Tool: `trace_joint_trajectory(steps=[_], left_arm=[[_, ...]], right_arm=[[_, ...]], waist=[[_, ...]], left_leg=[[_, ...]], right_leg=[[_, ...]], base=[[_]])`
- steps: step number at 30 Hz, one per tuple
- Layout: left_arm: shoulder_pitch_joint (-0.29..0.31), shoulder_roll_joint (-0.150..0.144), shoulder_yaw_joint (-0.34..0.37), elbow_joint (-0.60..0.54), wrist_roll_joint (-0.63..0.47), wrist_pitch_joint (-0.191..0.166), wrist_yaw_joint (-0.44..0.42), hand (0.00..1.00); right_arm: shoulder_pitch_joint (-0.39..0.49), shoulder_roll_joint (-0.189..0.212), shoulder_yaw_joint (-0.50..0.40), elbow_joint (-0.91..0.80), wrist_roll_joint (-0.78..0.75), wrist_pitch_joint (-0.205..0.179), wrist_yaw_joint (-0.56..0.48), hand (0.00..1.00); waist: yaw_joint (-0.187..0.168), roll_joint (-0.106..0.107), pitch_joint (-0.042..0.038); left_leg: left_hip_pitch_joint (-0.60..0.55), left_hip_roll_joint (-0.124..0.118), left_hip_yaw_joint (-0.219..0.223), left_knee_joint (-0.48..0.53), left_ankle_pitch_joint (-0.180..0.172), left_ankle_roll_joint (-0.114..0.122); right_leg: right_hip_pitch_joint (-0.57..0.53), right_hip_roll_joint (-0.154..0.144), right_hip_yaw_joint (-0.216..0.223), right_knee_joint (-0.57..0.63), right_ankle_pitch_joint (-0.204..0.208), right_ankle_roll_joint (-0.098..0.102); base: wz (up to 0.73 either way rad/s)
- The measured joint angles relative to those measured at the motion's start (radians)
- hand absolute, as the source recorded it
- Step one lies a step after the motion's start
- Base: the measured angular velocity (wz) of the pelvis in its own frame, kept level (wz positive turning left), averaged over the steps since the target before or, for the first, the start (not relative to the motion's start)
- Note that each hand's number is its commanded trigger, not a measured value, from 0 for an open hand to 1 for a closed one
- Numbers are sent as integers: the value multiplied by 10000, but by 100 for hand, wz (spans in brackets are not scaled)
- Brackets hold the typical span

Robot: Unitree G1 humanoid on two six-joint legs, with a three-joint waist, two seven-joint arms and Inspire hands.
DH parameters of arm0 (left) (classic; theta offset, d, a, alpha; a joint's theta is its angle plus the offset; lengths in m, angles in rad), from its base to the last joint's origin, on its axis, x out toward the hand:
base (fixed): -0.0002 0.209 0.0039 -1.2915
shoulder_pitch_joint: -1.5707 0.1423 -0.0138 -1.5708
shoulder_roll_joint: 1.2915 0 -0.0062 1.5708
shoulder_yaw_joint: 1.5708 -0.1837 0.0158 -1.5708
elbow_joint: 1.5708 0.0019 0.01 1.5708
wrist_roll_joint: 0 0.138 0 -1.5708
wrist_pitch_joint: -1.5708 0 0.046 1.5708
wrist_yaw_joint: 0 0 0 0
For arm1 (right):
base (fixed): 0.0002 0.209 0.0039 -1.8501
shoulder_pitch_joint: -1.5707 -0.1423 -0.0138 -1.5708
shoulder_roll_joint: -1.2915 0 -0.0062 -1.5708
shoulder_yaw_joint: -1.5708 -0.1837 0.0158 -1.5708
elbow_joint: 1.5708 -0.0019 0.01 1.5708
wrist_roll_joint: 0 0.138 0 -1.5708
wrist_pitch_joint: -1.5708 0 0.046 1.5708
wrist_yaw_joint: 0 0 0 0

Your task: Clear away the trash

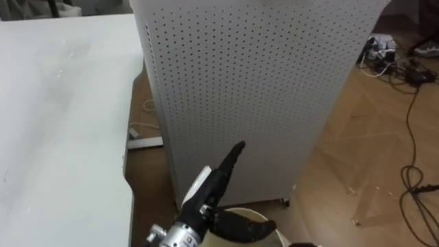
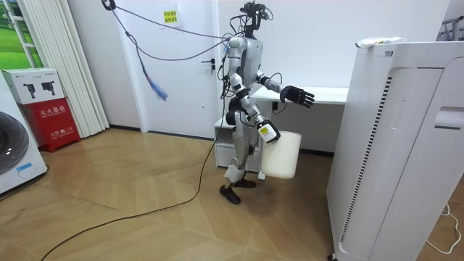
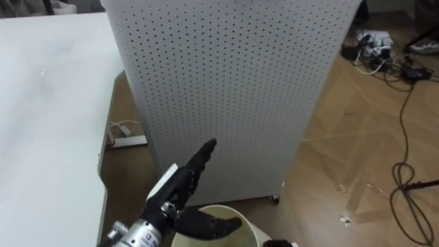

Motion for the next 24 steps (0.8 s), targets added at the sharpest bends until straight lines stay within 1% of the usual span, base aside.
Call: trace_joint_trajectory(steps=[1,2,3,4,5,7,8,9,11,12,13,14,15,16,17,18,19,20,21,22,23,24], left_arm=[[4,4,2,-198,418,-52,179,0],[6,-16,23,-389,789,-103,377,0],[4,-16,37,-444,949,-167,500,0],[8,-28,81,-549,1334,-294,804,0],[47,-5,139,-762,1696,-348,1120,0],[149,24,300,-1118,1963,-470,1522,0],[187,48,448,-1263,2209,-600,1788,0],[205,55,519,-1339,2373,-628,1919,0],[246,102,811,-1600,3023,-689,2547,0],[322,110,904,-1748,3157,-692,2679,0],[479,180,1044,-1942,3373,-798,3016,0],[693,203,1228,-2129,3506,-912,3316,0],[834,204,1353,-2197,3610,-997,3483,0],[1108,205,1608,-2360,3857,-1034,3760,0],[1268,229,1870,-2488,4091,-1036,4010,0],[1288,248,1991,-2506,4220,-1039,4145,0],[1282,300,2195,-2562,4427,-1043,4379,0],[1282,363,2353,-2734,4687,-1043,4615,0],[1281,396,2408,-2846,4847,-1046,4745,0],[1283,488,2436,-3114,5278,-1053,5048,0],[1280,585,2440,-3356,5668,-1188,5352,0],[1281,607,2440,-3471,5836,-1276,5491,0]], right_arm=[[14,-8,15,0,-5,0,-1,100],[16,-12,17,3,-5,0,1,100],[34,-8,22,3,-5,0,17,100],[97,-15,11,2,-34,-37,56,100],[128,-23,-13,2,-59,-44,136,100],[152,-29,-34,-3,-120,-45,270,100],[183,-18,-119,-15,-258,-48,358,100],[226,-6,-202,-63,-368,-55,399,100],[495,-44,-252,-414,-696,-223,412,100],[549,-48,-251,-493,-767,-270,433,100],[585,-65,-250,-508,-795,-346,478,100],[602,-87,-249,-520,-817,-346,529,100],[627,-97,-250,-555,-817,-346,558,100],[763,-140,-251,-710,-817,-354,608,100],[809,-191,-249,-747,-839,-361,705,100],[830,-218,-240,-747,-853,-361,787,100],[870,-252,-238,-747,-854,-361,906,100],[872,-280,-247,-749,-851,-361,998,100],[884,-284,-248,-749,-845,-361,1020,100],[926,-279,-247,-752,-839,-361,1024,100],[936,-290,-248,-752,-841,-361,1016,100],[936,-301,-248,-751,-844,-361,1003,100]], waist=[[54,4,-3],[71,13,-3],[63,13,-3],[50,10,-12],[49,15,-15],[38,37,-31],[25,47,-47],[28,51,-65],[123,73,-82],[150,79,-84],[215,94,-91],[411,114,-103],[463,136,-117],[615,215,-176],[724,242,-177],[746,260,-176],[738,278,-191],[719,294,-199],[666,297,-198],[641,295,-198],[638,295,-196],[641,307,-189]], left_leg=[[-107,13,-12,83,8,-8],[-170,43,-9,149,23,-6],[-172,49,-11,155,41,-9],[-171,83,-19,177,58,-8],[-171,132,-19,203,69,-13],[-170,219,-17,248,89,-40],[-141,260,-21,254,118,-58],[-132,274,-21,252,133,-67],[-102,350,-12,324,151,-94],[-102,373,-14,355,150,-101],[-57,422,-20,398,128,-143],[17,427,-297,445,115,-216],[42,379,-630,465,114,-258],[95,307,-1210,499,108,-333],[219,205,-1765,453,135,-407],[286,136,-2089,422,154,-440],[374,26,-2548,359,188,-495],[411,-12,-2732,308,216,-538],[432,-12,-2772,278,234,-560],[462,14,-2787,245,251,-587],[469,23,-2788,212,269,-615],[468,28,-2788,207,272,-619]], right_leg=[[95,45,-51,-344,-16,-31],[87,51,-114,-443,-17,-113],[64,50,-123,-445,-12,-122],[89,55,-217,-447,5,-152],[119,63,-356,-488,46,-209],[207,138,-450,-656,154,-257],[289,196,-472,-774,212,-287],[301,204,-486,-793,238,-301],[331,247,-552,-797,282,-365],[331,257,-559,-798,288,-377],[330,334,-406,-818,312,-410],[356,405,-219,-831,345,-459],[390,452,-85,-853,359,-476],[472,546,29,-938,424,-518],[535,579,139,-950,447,-550],[590,592,169,-958,453,-560],[655,595,157,-967,448,-570],[694,615,171,-1012,453,-586],[737,635,167,-1064,461,-598],[797,682,172,-1148,484,-629],[791,698,174,-1149,491,-642],[785,705,175,-1150,489,-646]], base=[[-15],[-11],[-4],[0],[0],[-5],[-3],[0],[-5],[-17],[-40],[-51],[-62],[-62],[-58],[-45],[-23],[-12],[0],[3],[0],[0]])
